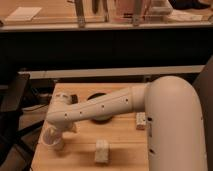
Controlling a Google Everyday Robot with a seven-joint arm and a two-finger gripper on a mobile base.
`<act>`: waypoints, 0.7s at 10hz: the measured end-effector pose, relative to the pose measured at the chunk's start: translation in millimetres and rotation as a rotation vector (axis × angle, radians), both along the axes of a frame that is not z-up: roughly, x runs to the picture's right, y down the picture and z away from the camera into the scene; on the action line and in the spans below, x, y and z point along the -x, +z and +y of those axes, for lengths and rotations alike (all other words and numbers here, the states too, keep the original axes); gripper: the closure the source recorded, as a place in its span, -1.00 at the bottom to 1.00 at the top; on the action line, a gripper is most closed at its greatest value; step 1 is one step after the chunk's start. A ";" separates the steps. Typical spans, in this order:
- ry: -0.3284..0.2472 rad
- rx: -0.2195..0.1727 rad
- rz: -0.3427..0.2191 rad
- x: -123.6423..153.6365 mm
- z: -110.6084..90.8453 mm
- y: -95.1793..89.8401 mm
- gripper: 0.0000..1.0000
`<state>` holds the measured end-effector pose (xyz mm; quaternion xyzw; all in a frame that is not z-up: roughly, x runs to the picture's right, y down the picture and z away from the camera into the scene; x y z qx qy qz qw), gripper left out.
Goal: Pick up the ceramic cup
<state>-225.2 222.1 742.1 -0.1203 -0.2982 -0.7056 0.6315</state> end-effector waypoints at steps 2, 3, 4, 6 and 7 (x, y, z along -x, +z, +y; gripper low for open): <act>-0.002 -0.001 -0.001 0.3 -0.2 0.8 -0.06; -0.005 -0.003 -0.002 0.8 -1.8 0.3 0.14; -0.007 -0.004 -0.004 1.0 -2.7 0.0 0.35; -0.009 -0.005 -0.005 1.1 -3.4 0.4 0.71; -0.011 -0.009 -0.005 1.2 -4.5 1.0 0.79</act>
